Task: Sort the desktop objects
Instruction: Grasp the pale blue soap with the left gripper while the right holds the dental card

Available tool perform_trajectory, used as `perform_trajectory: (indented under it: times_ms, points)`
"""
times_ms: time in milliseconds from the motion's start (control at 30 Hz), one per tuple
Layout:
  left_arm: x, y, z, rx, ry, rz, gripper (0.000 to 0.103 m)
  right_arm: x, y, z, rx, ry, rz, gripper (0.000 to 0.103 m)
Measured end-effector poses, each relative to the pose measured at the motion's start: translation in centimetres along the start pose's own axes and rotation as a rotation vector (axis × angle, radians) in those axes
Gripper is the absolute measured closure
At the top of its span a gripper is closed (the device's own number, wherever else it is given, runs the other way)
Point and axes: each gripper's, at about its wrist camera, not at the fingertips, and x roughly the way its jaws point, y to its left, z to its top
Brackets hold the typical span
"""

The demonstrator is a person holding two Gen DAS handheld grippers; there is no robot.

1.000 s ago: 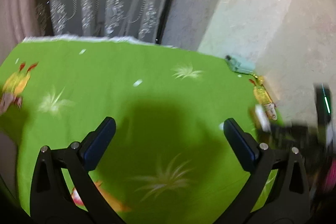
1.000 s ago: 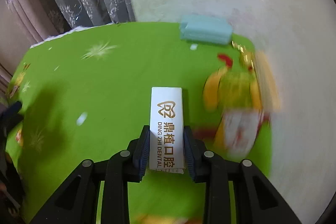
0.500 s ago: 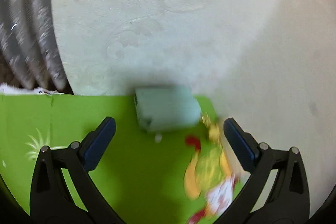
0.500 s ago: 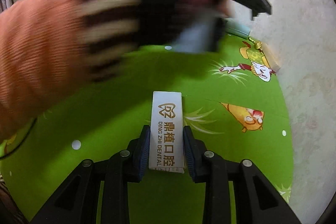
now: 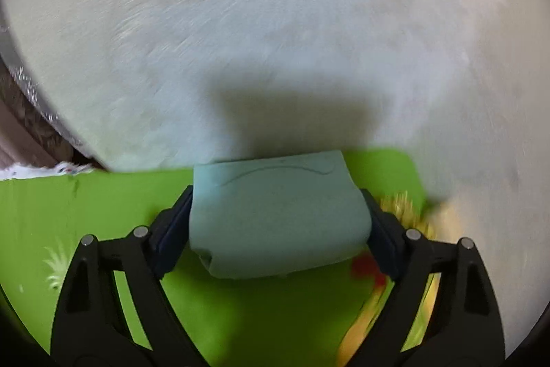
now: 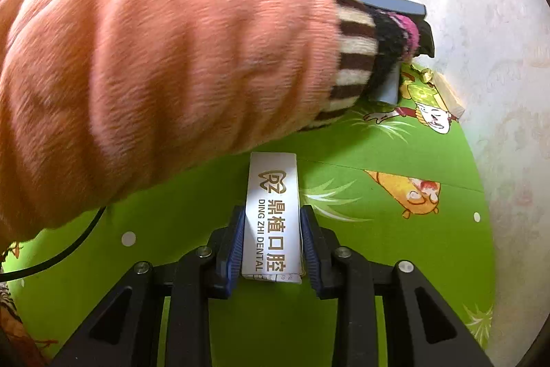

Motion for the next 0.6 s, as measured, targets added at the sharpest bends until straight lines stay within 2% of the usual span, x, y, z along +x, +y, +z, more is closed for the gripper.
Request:
perform_trajectory:
  times_ms: [100,333,433,600]
  points:
    - [-2.8,3.0,-3.3,-0.004,-0.003,-0.021,0.014,-0.3,0.0,0.0,0.001,0.0,0.0,0.071]
    - [-11.5,13.3,-13.4,-0.073,-0.004,-0.052,0.014,-1.2,0.6,-0.1,0.02,0.001,-0.029,0.07]
    - [-15.8,16.0,-18.5,-0.092,-0.006,-0.076,0.014,-2.0,2.8,-1.3,0.04,0.0,-0.048,0.071]
    - [-20.4,20.0,-24.0,-0.1,-0.008,-0.092,0.014,-3.5,6.0,-2.6,0.048,0.011,-0.059,0.071]
